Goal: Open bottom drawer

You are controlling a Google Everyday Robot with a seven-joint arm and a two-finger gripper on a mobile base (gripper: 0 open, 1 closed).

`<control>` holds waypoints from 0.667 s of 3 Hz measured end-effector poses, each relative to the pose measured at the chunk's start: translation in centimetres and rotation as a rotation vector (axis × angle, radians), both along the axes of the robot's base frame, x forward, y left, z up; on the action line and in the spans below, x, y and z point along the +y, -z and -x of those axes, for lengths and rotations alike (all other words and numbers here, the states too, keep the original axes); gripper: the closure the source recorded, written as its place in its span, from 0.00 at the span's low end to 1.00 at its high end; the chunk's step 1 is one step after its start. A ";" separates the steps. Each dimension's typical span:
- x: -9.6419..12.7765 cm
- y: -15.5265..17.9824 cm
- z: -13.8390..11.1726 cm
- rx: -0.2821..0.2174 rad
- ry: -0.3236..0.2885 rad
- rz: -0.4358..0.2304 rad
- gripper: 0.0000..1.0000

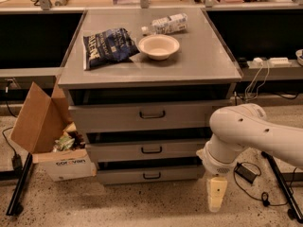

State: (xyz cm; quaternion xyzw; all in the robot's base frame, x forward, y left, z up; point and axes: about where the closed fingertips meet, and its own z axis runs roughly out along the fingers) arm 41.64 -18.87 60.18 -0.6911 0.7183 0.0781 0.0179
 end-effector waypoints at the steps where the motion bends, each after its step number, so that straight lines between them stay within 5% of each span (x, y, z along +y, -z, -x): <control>1: -0.5 2.5 -0.2 0.004 -0.004 0.026 0.00; 2: -1.9 7.1 -1.3 0.009 -0.033 0.044 0.00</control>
Offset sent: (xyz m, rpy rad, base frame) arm 0.0266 -0.0352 -0.1353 -0.0598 0.0264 0.0739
